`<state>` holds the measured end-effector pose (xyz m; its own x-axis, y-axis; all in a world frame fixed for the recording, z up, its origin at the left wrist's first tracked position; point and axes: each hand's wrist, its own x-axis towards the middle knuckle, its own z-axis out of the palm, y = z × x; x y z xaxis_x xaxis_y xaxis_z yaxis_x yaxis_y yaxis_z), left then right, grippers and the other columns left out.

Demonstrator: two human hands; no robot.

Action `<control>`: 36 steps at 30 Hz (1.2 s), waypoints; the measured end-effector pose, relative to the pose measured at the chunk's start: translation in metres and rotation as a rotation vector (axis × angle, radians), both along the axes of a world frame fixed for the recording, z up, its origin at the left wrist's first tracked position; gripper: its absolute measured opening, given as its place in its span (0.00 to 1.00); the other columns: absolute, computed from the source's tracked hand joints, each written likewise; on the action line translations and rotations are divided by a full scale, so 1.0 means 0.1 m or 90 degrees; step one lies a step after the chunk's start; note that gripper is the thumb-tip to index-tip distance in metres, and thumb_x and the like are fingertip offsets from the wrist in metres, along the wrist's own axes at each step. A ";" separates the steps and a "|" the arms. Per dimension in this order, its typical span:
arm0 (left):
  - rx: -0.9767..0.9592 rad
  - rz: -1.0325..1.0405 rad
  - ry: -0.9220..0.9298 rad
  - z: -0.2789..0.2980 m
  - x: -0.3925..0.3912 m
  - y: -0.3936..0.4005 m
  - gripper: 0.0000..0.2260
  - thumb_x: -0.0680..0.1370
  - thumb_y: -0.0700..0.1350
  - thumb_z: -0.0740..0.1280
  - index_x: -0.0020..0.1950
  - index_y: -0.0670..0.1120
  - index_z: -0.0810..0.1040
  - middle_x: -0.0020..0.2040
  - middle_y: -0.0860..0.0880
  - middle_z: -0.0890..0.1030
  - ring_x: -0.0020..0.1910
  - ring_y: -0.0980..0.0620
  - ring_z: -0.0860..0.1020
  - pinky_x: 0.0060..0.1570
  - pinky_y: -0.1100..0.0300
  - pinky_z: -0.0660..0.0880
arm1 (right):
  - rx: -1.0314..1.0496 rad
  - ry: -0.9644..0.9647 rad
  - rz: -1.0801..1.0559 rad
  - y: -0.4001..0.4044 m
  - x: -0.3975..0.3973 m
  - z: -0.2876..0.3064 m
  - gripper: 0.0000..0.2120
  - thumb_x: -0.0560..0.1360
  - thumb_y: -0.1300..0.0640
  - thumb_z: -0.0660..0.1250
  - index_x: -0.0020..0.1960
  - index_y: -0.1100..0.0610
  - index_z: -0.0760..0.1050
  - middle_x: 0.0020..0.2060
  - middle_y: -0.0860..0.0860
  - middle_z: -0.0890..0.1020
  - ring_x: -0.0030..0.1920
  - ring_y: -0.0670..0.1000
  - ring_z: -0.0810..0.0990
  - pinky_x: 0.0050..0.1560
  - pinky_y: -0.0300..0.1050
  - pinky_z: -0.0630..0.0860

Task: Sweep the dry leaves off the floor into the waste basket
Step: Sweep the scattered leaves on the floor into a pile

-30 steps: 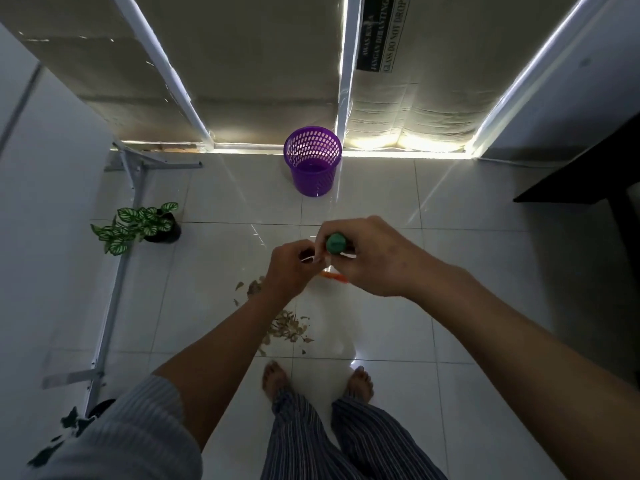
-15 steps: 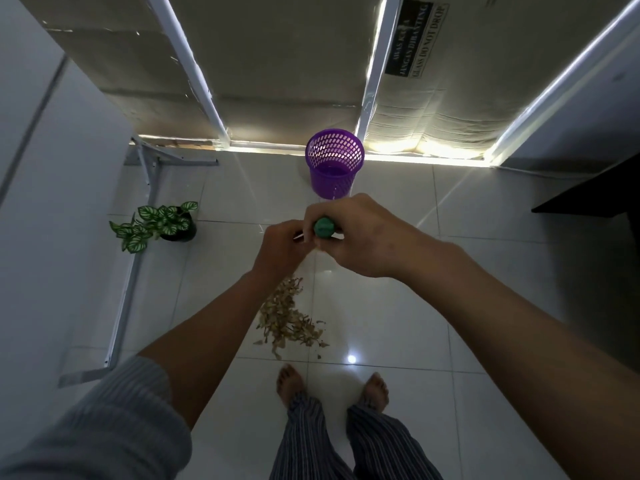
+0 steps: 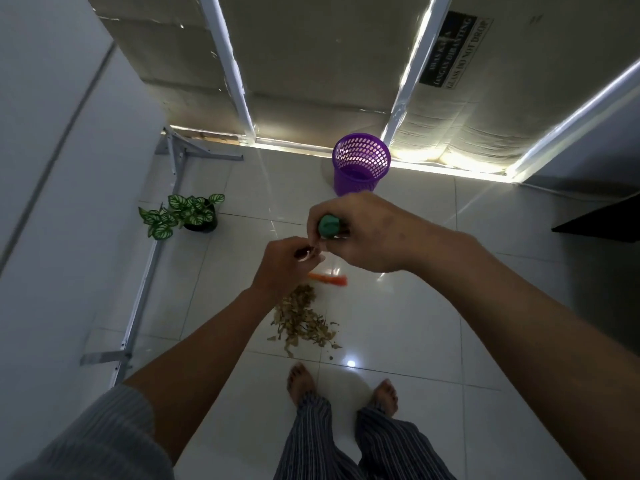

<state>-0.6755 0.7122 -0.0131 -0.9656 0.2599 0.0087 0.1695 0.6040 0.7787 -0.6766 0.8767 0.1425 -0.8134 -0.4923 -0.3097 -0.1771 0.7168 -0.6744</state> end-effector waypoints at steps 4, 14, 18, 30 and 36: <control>0.016 0.074 0.048 0.07 -0.04 -0.27 0.13 0.68 0.39 0.76 0.31 0.51 0.74 0.27 0.58 0.72 0.26 0.66 0.70 0.30 0.77 0.64 | -0.011 0.016 0.040 -0.31 -0.08 0.12 0.08 0.76 0.63 0.71 0.51 0.51 0.80 0.50 0.45 0.82 0.53 0.47 0.80 0.54 0.47 0.82; 0.027 0.138 -0.018 -0.34 0.50 -0.44 0.11 0.69 0.43 0.77 0.31 0.44 0.77 0.27 0.46 0.77 0.28 0.53 0.72 0.31 0.72 0.61 | 0.049 -0.049 0.086 -0.41 0.25 -0.35 0.09 0.75 0.64 0.69 0.48 0.50 0.81 0.50 0.47 0.83 0.52 0.49 0.80 0.55 0.51 0.81; 0.027 0.151 -0.027 -0.37 0.67 -0.29 0.08 0.69 0.44 0.76 0.35 0.42 0.80 0.29 0.54 0.74 0.28 0.63 0.70 0.33 0.78 0.63 | 0.038 -0.070 0.112 -0.22 0.30 -0.32 0.10 0.75 0.64 0.69 0.47 0.50 0.81 0.49 0.46 0.83 0.51 0.48 0.81 0.55 0.52 0.81; -0.033 0.130 0.138 -0.13 -0.06 0.35 0.05 0.73 0.44 0.71 0.45 0.43 0.81 0.37 0.53 0.80 0.35 0.62 0.74 0.40 0.78 0.65 | -0.078 0.092 0.013 0.45 0.00 -0.05 0.13 0.77 0.61 0.70 0.60 0.50 0.79 0.53 0.40 0.80 0.52 0.41 0.79 0.49 0.24 0.75; 0.003 0.148 0.080 -0.46 -0.43 0.60 0.04 0.71 0.39 0.70 0.44 0.42 0.83 0.37 0.48 0.82 0.35 0.59 0.75 0.37 0.79 0.63 | -0.108 0.105 -0.106 0.58 -0.12 -0.61 0.15 0.76 0.59 0.72 0.63 0.54 0.80 0.56 0.47 0.84 0.55 0.42 0.80 0.58 0.35 0.78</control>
<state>-0.7182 0.7724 -0.0592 -0.9907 0.0315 0.1323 0.1221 0.6344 0.7633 -0.6888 0.9344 0.0817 -0.9201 -0.3811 -0.0907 -0.1838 0.6245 -0.7591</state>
